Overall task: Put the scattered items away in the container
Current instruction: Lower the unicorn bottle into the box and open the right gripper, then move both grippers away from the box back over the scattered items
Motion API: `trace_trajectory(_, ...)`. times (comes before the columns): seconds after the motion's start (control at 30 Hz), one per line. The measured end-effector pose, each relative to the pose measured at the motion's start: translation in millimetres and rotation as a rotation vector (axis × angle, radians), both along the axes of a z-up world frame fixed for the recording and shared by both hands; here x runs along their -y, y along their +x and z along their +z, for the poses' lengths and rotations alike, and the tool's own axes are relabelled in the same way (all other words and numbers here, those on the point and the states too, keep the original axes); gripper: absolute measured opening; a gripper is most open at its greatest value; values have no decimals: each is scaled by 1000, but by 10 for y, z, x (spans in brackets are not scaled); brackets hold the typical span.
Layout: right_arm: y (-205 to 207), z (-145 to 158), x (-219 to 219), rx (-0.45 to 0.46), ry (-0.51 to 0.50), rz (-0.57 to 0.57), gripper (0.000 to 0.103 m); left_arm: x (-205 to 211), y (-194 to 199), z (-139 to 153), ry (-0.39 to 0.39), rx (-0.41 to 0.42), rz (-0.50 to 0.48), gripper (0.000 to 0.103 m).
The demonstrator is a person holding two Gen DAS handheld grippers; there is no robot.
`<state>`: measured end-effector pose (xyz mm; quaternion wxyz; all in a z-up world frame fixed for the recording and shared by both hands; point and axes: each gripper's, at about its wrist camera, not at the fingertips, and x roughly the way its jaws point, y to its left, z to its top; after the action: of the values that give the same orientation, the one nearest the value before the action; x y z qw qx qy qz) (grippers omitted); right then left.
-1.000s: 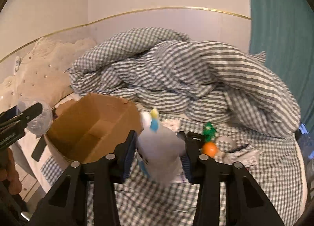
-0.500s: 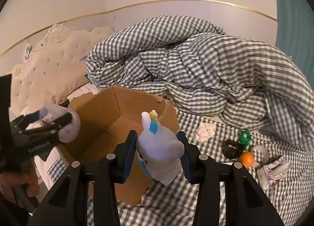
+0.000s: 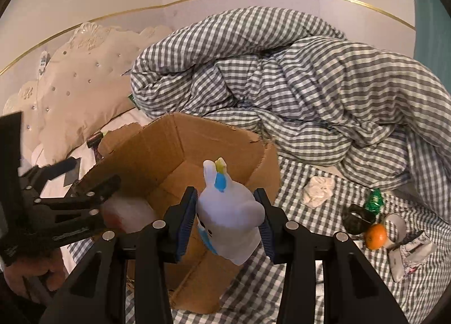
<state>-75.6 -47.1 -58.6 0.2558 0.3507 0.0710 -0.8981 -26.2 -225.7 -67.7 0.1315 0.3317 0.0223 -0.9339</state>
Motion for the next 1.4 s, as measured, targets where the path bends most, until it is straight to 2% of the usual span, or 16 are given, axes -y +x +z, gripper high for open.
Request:
trace_trajectory(0.37,13,-282,520,29,37,88,41,273,234,163,-29,-28,58,102)
trace_trajectory(0.43,28,-298,569,17,52,87,46,311,274,181,-28,-30,67,102)
trace_trajectory(0.5,51,-275,580,-1,65,82,68,342,305,200,-25,-31,78,102)
trace_trajectory(0.57,100,-212,562,-45,72,67,80,360,321,216,-20,-34,83,102)
trace_trajectory(0.7,165,-77,452,-96,86,40,82,310,338,276,-10,-41,78,102)
trace_trajectory(1.0,238,237,-253,-156,59,-89,93,-193,336,481,-22,-77,1,103)
trace_trajectory(1.4,392,555,-1773,-195,3,-336,100,-1323,239,706,-39,-110,-171,103)
